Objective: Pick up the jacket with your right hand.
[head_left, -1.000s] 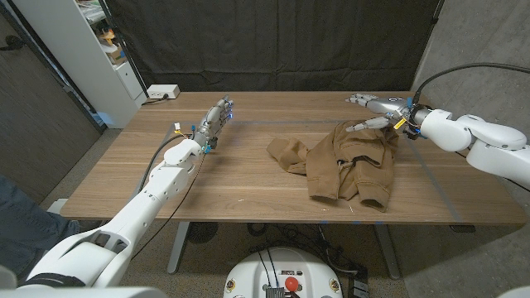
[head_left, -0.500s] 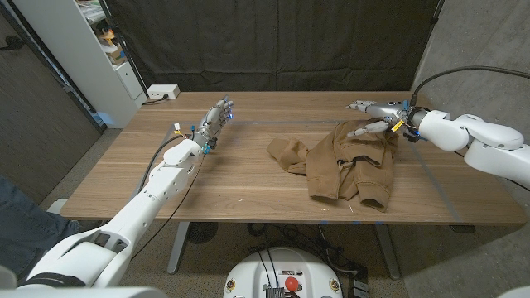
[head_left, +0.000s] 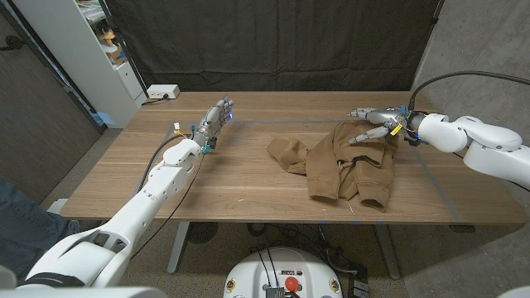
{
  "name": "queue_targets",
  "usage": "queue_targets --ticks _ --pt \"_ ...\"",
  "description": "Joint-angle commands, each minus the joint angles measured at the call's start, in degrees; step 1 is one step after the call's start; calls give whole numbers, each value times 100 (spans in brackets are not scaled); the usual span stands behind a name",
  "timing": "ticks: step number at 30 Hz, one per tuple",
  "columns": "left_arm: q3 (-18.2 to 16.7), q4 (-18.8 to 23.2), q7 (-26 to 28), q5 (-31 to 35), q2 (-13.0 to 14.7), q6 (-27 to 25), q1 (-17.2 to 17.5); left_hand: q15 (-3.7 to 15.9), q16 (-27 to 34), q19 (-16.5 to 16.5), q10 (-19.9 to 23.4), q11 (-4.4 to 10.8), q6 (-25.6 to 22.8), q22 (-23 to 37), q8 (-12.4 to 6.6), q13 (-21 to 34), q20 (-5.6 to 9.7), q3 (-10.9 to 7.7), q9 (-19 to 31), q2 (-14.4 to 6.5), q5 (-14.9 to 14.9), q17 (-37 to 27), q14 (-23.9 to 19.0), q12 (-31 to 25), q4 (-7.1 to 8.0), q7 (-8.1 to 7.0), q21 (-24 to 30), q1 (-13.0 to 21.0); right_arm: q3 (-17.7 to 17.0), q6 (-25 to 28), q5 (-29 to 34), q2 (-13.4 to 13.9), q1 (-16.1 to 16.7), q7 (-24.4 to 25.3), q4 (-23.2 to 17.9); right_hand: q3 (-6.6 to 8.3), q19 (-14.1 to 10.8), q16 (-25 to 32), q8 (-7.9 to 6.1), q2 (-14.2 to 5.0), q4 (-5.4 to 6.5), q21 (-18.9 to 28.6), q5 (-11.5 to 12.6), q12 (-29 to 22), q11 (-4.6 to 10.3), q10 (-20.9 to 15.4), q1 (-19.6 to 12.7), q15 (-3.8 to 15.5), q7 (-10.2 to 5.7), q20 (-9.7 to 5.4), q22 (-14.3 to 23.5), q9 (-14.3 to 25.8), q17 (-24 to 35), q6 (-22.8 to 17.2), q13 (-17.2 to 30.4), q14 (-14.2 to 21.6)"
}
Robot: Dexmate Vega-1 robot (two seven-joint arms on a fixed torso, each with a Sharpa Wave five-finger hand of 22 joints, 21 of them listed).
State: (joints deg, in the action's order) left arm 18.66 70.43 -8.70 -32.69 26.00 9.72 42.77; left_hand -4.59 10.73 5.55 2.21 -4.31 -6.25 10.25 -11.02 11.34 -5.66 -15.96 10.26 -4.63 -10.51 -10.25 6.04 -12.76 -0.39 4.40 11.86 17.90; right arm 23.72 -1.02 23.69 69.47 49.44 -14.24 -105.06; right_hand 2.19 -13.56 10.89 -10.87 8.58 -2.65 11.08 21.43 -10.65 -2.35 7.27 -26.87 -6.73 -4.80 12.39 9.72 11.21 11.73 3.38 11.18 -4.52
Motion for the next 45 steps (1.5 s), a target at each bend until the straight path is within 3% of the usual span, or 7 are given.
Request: queue_targets --ticks 1,21,45 --pt "-12 84 13 -2 48 -51 42 -23 0 3 3 -51 -51 23 0 9 -56 -6 10 -50 -2 -28 16 12 -26 -2 -16 22 122 99 78 -44 -13 -170 42 -28 -43 44 -19 -18 -18 -14 27 -51 -16 4 -49 13 13 6 21 6 7 -13 20 11" --pt "16 -91 -73 1 4 -5 -57 -58 -12 38 -18 -76 -38 23 10 13 -37 -7 11 -52 0 -29 62 18 -43 -3 -30 18 344 391 182 -272 -89 -258 319 -37 -24 80 -6 -79 -40 -26 64 -65 -34 -10 -126 -12 -3 4 20 3 0 53 17 62" --pt "32 92 26 21 3 -54 36 -64 -3 43 -9 -71 -33 24 15 18 -63 2 11 -37 2 -32 60 12 -59 -14 -31 1 559 362 451 -248 -55 -310 523 -30 -63 120 -7 -149 -84 -12 121 -84 -11 -45 -254 -5 -50 -3 24 1 -6 114 16 143"
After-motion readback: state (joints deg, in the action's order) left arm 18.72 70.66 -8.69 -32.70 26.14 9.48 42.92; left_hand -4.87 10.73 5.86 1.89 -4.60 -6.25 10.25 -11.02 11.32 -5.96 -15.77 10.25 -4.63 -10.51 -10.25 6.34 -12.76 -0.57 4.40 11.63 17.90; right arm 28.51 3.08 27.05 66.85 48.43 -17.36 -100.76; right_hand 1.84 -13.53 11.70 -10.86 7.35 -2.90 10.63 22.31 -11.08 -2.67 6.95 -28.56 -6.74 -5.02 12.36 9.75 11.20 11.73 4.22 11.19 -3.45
